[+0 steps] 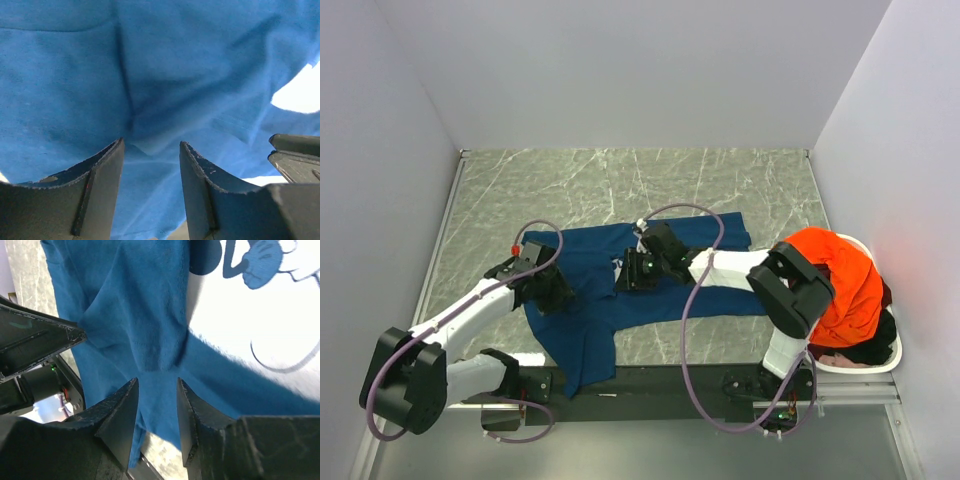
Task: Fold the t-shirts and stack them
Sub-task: Fold the tshirt
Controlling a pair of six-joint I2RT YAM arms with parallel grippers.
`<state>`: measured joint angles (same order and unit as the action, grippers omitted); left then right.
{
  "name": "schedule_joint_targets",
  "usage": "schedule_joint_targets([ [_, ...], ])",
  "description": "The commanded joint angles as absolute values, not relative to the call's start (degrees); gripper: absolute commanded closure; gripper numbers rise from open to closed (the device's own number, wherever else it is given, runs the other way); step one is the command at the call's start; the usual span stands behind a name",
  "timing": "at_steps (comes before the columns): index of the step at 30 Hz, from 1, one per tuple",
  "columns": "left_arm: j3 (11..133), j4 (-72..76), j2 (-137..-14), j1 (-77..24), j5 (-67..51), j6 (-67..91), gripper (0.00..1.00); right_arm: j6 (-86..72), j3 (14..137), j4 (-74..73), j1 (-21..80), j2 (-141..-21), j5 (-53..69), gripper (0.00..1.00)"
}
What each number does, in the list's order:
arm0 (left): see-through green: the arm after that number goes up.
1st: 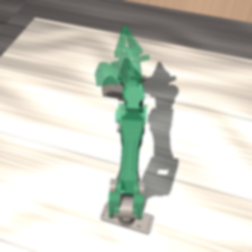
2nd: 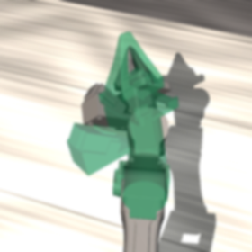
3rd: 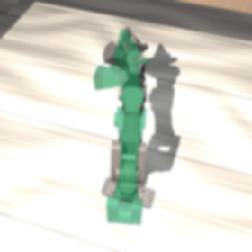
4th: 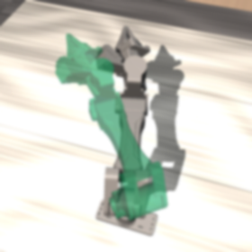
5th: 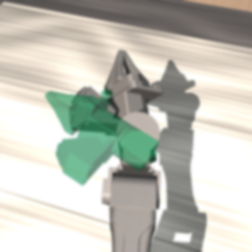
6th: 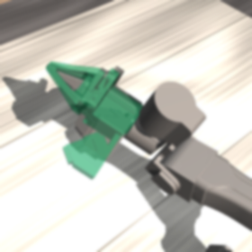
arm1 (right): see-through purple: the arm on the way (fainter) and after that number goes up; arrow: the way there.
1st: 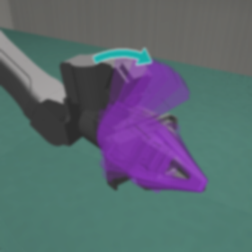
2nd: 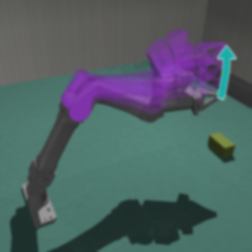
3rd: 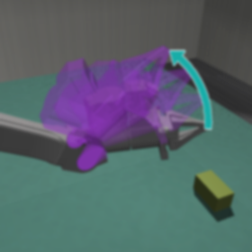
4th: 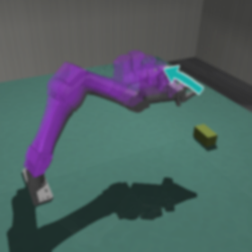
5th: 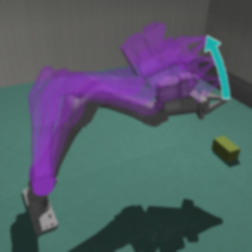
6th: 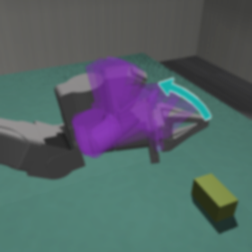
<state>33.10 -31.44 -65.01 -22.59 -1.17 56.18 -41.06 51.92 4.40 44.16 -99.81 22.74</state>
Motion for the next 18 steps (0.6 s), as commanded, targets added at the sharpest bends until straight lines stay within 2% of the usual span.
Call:
schedule_joint_targets([
  [1, 32.0, -29.8, -63.5, -21.0, -1.4, 54.7, 0.46, -44.1, 54.6, 9.0, 44.9, -102.2, 24.4, 0.57],
  [14, 31.1, -27.2, -63.9, -20.7, -4.3, 52.8, 0.43, -46.1, 56.5, 9.9, 44.9, -108.5, 24.9, 0.6],
  [18, 31.0, -26.8, -63.8, -20.7, -5.0, 52.3, 0.43, -46.1, 56.6, 9.8, 44.9, -108.4, 24.3, 0.71],
])
